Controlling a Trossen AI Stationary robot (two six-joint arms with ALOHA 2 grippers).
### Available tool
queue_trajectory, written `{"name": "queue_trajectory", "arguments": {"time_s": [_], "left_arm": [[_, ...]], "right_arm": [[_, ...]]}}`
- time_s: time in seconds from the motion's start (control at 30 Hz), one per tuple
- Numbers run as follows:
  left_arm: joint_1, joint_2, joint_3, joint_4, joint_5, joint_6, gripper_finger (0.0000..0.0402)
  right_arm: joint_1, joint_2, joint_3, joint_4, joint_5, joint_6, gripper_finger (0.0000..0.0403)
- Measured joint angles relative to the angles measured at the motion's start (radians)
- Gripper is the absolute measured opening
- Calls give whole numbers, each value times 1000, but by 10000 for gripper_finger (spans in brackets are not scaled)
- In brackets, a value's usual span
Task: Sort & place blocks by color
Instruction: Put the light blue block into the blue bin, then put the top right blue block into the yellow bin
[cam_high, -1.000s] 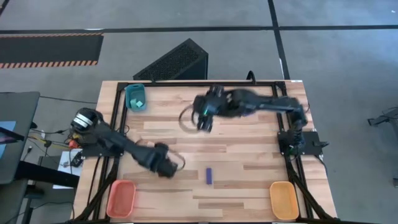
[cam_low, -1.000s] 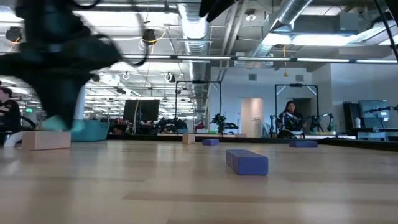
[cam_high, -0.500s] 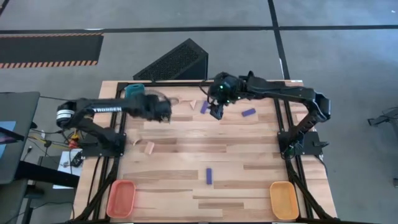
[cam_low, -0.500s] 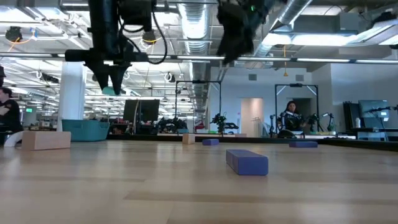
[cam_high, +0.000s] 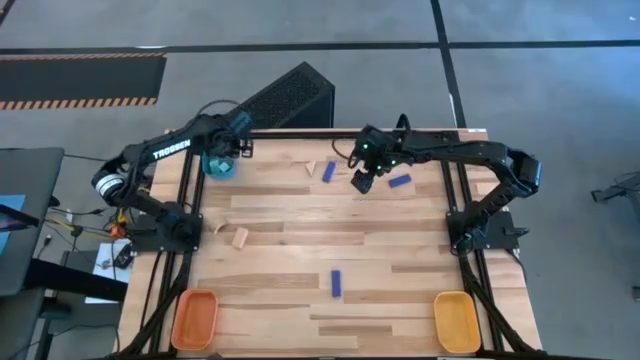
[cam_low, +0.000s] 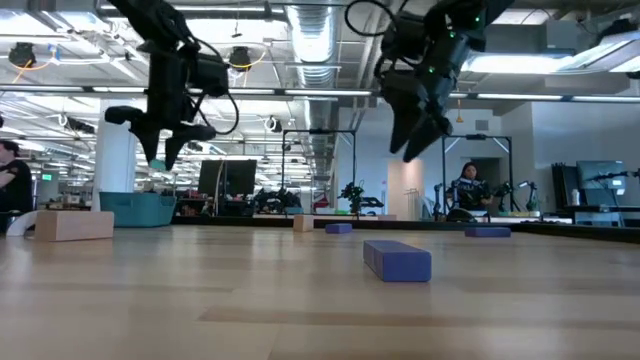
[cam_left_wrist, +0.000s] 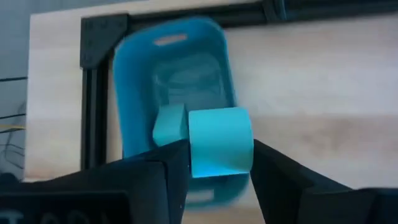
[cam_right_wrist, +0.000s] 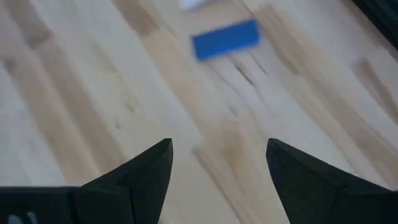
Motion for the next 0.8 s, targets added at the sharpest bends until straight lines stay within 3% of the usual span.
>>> {"name": "queue_trajectory", "arguments": {"time_s": [0.2,0.4,0.6,0.73,0.8], "left_arm": [[98,-1,-1,17,-14,93,182],[119,-2,-1,70,-5,157,194],[63,-11,-1,145,138,247,195],[-26,-22,-1,161,112,275,195],[-66,-22,-1,179,99,274,195]], "right_arm": [[-93,7,0,-139,1,-133,281],[-154,35,3,-232,9,-405,281],[-163,141,2,-315,54,-607,281],[-160,253,0,-389,182,-627,281],[-161,301,0,-401,195,-634,281]]}}
